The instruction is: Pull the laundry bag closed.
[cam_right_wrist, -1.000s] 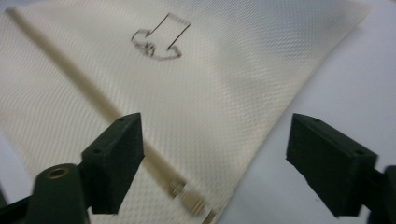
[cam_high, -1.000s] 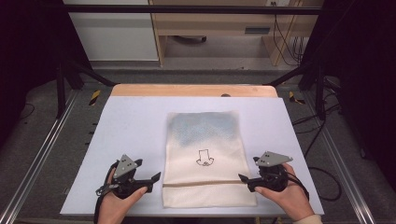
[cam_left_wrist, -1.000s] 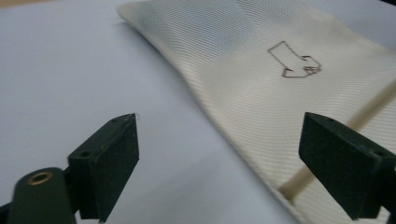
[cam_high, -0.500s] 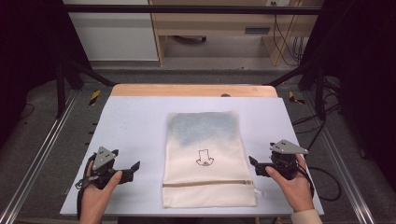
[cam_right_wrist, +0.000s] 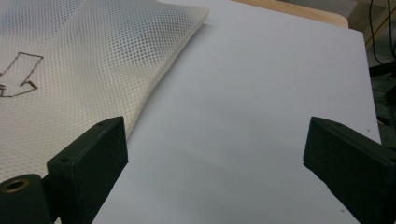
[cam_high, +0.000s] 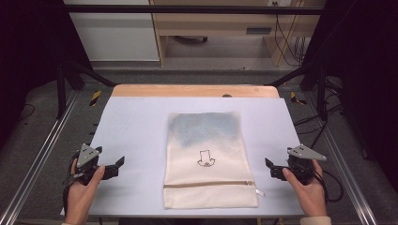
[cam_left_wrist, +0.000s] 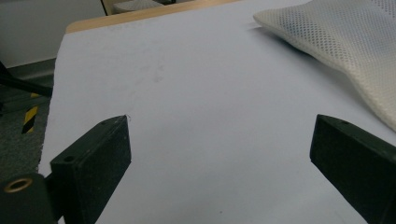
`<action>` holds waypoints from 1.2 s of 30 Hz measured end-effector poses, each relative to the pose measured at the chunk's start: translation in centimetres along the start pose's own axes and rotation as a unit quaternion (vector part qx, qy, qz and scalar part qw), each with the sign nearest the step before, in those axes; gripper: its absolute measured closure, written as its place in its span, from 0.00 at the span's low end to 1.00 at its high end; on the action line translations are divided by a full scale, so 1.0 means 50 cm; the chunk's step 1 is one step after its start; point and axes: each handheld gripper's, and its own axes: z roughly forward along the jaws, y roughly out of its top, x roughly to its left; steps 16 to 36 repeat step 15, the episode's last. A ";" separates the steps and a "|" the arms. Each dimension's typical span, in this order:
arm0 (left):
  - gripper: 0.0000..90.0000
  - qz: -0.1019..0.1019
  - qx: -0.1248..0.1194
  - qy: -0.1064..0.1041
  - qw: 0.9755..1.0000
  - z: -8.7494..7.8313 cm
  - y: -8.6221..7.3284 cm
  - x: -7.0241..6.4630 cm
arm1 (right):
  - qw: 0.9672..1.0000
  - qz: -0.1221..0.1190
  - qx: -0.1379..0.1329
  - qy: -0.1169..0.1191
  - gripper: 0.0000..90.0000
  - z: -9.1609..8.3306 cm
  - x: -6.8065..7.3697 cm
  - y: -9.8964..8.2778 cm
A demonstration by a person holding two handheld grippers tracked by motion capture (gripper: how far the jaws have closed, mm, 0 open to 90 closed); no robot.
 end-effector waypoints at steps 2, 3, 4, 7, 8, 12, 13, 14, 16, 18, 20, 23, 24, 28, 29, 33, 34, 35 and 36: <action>0.06 0.001 0.002 0.004 1.000 0.001 -0.004 0.011 | 1.000 0.003 0.000 -0.006 0.08 0.000 -0.006 -0.009; 0.06 0.002 0.003 0.004 1.000 0.003 -0.006 0.016 | 1.000 0.005 0.000 -0.008 0.08 0.001 -0.009 -0.015; 0.05 0.002 0.005 0.006 1.000 0.004 -0.009 0.022 | 1.000 0.006 0.002 -0.009 0.08 0.002 -0.012 -0.021; 0.05 0.002 0.016 0.010 1.000 0.011 -0.017 0.035 | 1.000 0.016 0.008 -0.012 0.09 0.005 -0.019 -0.041; 0.05 0.000 0.021 0.009 1.000 0.013 -0.019 0.038 | 1.000 0.021 0.007 -0.012 0.09 0.005 -0.021 -0.047; 0.05 -0.001 0.029 0.009 1.000 0.021 -0.023 0.039 | 1.000 0.018 0.012 -0.014 0.10 0.004 -0.018 -0.068; 0.05 -0.002 0.029 0.008 1.000 0.021 -0.023 0.038 | 1.000 0.019 0.011 -0.014 0.10 0.005 -0.016 -0.069; 0.05 -0.003 0.026 0.007 1.000 0.021 -0.022 0.036 | 1.000 0.015 0.007 -0.017 0.10 0.006 -0.016 -0.069; 0.05 0.000 0.027 0.005 1.000 0.021 -0.021 0.033 | 1.000 0.015 0.007 -0.017 0.10 0.006 -0.016 -0.069; 0.05 0.000 0.027 0.005 1.000 0.021 -0.021 0.033 | 1.000 0.015 0.007 -0.017 0.10 0.006 -0.016 -0.069; 0.05 0.000 0.027 0.005 1.000 0.021 -0.021 0.033 | 1.000 0.015 0.007 -0.017 0.10 0.006 -0.016 -0.069; 0.05 0.000 0.027 0.005 1.000 0.021 -0.021 0.033 | 1.000 0.015 0.007 -0.017 0.10 0.006 -0.016 -0.069; 0.05 0.000 0.027 0.005 1.000 0.021 -0.021 0.033 | 1.000 0.015 0.007 -0.017 0.10 0.006 -0.016 -0.069; 0.05 0.000 0.027 0.005 1.000 0.021 -0.021 0.033 | 1.000 0.015 0.007 -0.017 0.10 0.006 -0.016 -0.069; 0.05 0.000 0.027 0.005 1.000 0.021 -0.021 0.033 | 1.000 0.015 0.007 -0.017 0.10 0.006 -0.016 -0.069; 0.05 0.000 0.027 0.005 1.000 0.021 -0.021 0.033 | 1.000 0.015 0.007 -0.017 0.10 0.006 -0.016 -0.069; 0.05 0.000 0.027 0.005 1.000 0.021 -0.021 0.033 | 1.000 0.015 0.007 -0.017 0.10 0.006 -0.016 -0.069; 0.05 0.000 0.027 0.005 1.000 0.021 -0.021 0.033 | 1.000 0.015 0.007 -0.017 0.10 0.006 -0.016 -0.069; 0.05 0.000 0.027 0.005 1.000 0.021 -0.021 0.033 | 1.000 0.015 0.007 -0.017 0.10 0.006 -0.016 -0.069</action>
